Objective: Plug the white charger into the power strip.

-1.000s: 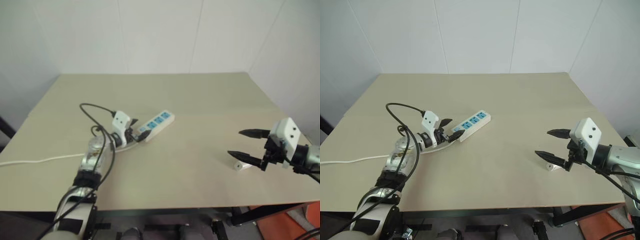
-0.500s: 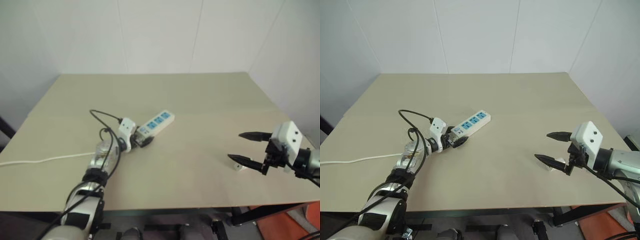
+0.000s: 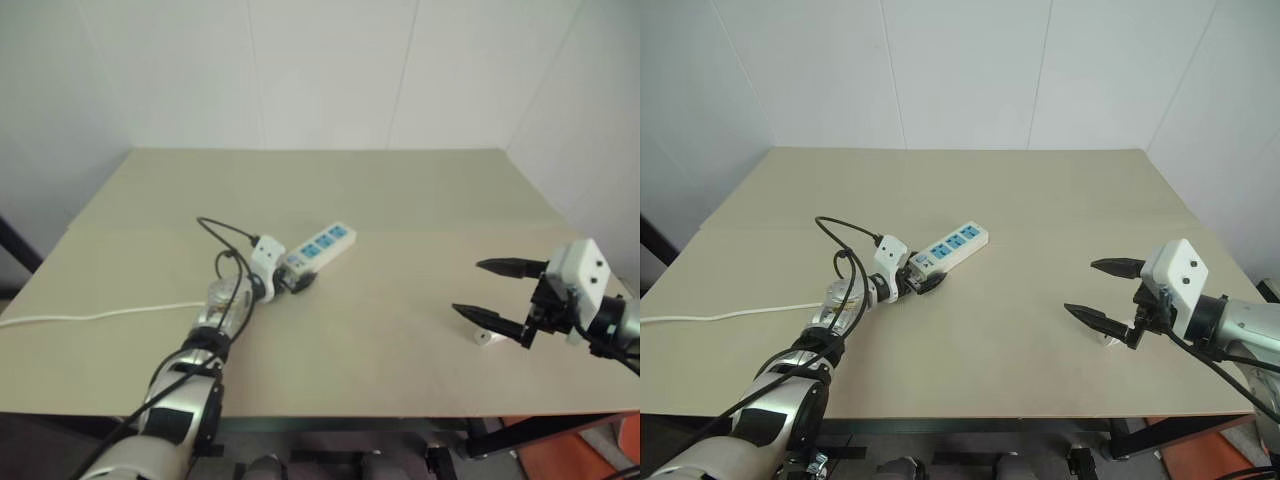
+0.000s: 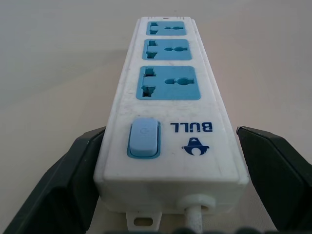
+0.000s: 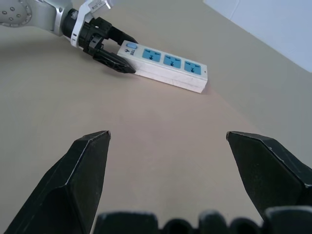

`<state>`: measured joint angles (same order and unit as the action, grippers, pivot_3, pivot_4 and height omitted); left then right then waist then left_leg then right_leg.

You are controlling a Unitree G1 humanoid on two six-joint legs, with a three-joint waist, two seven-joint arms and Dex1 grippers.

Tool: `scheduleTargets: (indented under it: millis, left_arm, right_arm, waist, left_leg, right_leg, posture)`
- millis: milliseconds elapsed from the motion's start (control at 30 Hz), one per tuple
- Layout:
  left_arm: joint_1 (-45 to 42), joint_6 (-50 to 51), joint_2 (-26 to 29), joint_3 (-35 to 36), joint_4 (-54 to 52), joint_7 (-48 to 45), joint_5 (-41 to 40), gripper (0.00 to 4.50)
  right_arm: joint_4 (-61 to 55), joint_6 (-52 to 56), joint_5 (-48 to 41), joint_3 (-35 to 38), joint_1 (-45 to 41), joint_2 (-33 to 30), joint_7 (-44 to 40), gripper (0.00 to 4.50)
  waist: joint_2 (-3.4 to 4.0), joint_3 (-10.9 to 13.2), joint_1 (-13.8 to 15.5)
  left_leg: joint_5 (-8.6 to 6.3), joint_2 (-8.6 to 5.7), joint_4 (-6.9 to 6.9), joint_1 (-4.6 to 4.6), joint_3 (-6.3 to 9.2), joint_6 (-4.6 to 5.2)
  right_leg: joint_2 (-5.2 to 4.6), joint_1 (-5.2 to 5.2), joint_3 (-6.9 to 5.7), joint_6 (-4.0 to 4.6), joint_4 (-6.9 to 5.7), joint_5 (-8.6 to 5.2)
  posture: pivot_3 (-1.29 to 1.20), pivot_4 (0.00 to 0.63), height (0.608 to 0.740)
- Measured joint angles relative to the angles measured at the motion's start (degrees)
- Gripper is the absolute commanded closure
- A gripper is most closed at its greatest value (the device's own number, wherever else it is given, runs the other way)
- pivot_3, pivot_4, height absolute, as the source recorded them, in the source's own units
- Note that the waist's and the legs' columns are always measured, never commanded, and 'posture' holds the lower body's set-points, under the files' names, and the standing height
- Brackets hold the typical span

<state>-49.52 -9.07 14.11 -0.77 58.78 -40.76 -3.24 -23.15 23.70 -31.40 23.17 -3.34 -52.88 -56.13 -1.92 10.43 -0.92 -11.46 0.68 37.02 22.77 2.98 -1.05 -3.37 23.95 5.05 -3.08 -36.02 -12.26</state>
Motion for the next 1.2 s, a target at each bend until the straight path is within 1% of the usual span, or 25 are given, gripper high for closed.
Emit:
scheduleTargets:
  millis: [33, 100, 367, 433, 533, 733, 933, 1067, 1200]
  left_arm:
    - [-0.09, -0.64, -0.12, -0.06, 0.56, 0.07, 0.24, 0.61]
    - [-0.38, -1.26, -0.12, -0.02, 1.59, 0.01, 0.45, 1.19]
    - [-0.87, -2.36, -0.26, 0.67, 3.42, -1.56, 0.50, 1.21]
    - [-0.73, -2.60, -0.19, 0.74, 3.24, -3.08, 0.40, 1.21]
    - [0.95, -3.31, 0.13, 0.45, 0.88, -8.47, 0.21, 1.21]
    - [6.90, -4.60, 1.73, -2.83, -9.25, -19.61, -0.28, 1.21]
    - [15.20, -1.43, 4.58, -7.10, -24.84, -29.63, -2.67, 1.21]
    - [17.78, 2.06, 5.92, -8.50, -30.24, -32.39, -3.83, 1.21]
    - [18.05, 3.27, 6.53, -9.46, -31.86, -32.96, -3.88, 1.21]
  right_arm:
    - [-0.04, 0.06, -0.32, 0.01, 0.02, 0.00, 0.00, 0.00]
    - [-0.16, 0.13, -0.46, 0.06, 0.18, 0.00, 0.04, 0.00]
    - [-1.18, 0.67, -1.43, 0.38, 0.18, -0.01, 0.16, 0.00]
    - [-1.19, 0.72, -1.45, 0.56, 0.18, -0.04, 0.18, 0.00]
    - [-1.23, 0.77, -1.44, 0.97, 0.43, -0.19, 0.20, 0.00]
    - [-1.21, 0.79, -1.44, 2.38, 1.46, -0.74, 0.03, 0.00]
    - [-0.86, 0.79, -1.42, 2.38, 1.41, -1.82, -0.72, 0.00]
    - [0.65, 0.65, -0.79, 1.94, 1.40, -5.08, -3.61, 0.00]
    - [4.33, -1.57, 2.31, -0.53, 1.31, -10.96, -9.45, 0.00]
  waist:
    - [-0.01, -0.04, 0.02]
    - [-0.01, -0.13, 0.03]
    - [-0.01, -0.29, 0.03]
    - [0.00, -0.30, 0.04]
    - [0.01, -0.30, 0.04]
    - [0.01, -0.30, 0.06]
    - [0.01, -0.30, 0.00]
    - [0.01, -0.30, 0.06]
    - [0.01, -0.30, 0.03]
  left_leg:
    - [0.00, 0.00, 0.00, 0.00, 0.00, 0.00]
    - [0.00, 0.00, 0.00, 0.00, 0.00, 0.00]
    - [0.00, 0.00, 0.00, -0.01, -0.01, 0.00]
    - [0.00, 0.00, -0.01, -0.01, -0.01, 0.00]
    - [0.00, 0.00, -0.01, 0.01, -0.01, 0.00]
    - [0.00, 0.01, -0.01, 0.04, -0.02, 0.00]
    - [0.00, 0.02, -0.01, 0.09, -0.03, 0.00]
    - [0.00, 0.02, 0.03, 0.08, -0.03, 0.00]
    - [0.00, 0.03, 0.03, 0.08, -0.03, 0.00]
  right_leg:
    - [0.00, -0.01, 0.00, 0.00, 0.01, 0.00]
    - [0.00, -0.01, 0.00, 0.00, 0.01, 0.00]
    - [0.00, -0.02, 0.00, -0.01, 0.03, 0.00]
    - [0.00, -0.01, 0.00, -0.01, 0.03, -0.01]
    - [0.00, -0.01, 0.00, 0.00, 0.04, -0.01]
    - [-0.01, 0.04, 0.02, 0.00, 0.03, -0.01]
    - [0.00, 0.12, 0.04, 0.01, 0.00, -0.01]
    - [0.00, 0.10, 0.03, 0.01, 0.00, -0.01]
    - [0.00, 0.11, 0.02, 0.02, 0.03, -0.02]
  posture:
    - [0.00, 0.150, 0.740]
    - [0.00, 0.150, 0.740]
    - [0.00, 0.150, 0.740]
    - [0.00, 0.150, 0.740]
    - [0.00, 0.150, 0.740]
    - [0.00, 0.150, 0.740]
    - [0.00, 0.150, 0.740]
    - [0.00, 0.150, 0.740]
    - [0.00, 0.150, 0.740]
